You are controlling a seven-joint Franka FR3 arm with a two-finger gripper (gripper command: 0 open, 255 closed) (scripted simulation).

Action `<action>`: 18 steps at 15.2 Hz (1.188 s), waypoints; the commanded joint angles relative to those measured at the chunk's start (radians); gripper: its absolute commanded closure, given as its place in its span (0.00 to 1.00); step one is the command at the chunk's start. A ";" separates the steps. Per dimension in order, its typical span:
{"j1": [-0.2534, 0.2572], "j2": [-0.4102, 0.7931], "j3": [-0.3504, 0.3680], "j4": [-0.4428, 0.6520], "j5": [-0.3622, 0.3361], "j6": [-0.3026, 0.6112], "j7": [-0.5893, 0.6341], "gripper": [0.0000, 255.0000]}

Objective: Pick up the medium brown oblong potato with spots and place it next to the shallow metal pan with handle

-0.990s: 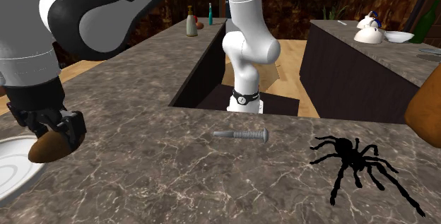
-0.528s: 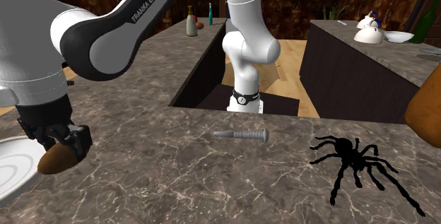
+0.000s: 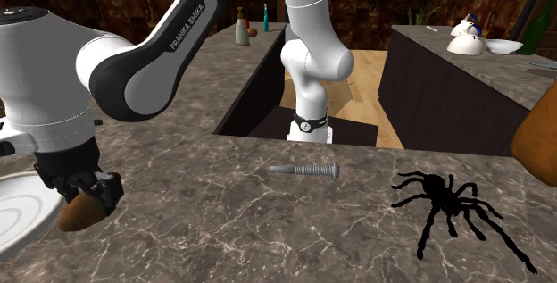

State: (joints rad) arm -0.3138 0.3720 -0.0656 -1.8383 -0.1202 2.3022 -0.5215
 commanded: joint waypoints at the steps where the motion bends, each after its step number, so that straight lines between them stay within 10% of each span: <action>1: 0.000 0.001 0.000 -0.001 0.000 0.002 0.000 1.00; 5: 0.000 0.001 0.000 -0.001 0.000 0.002 0.000 1.00; 6: 0.000 0.001 0.000 -0.001 0.000 0.002 0.000 0.00; 18: 0.008 -0.070 0.003 0.028 0.001 -0.099 -0.001 0.00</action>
State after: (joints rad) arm -0.3057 0.3037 -0.0622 -1.8105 -0.1187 2.2067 -0.5220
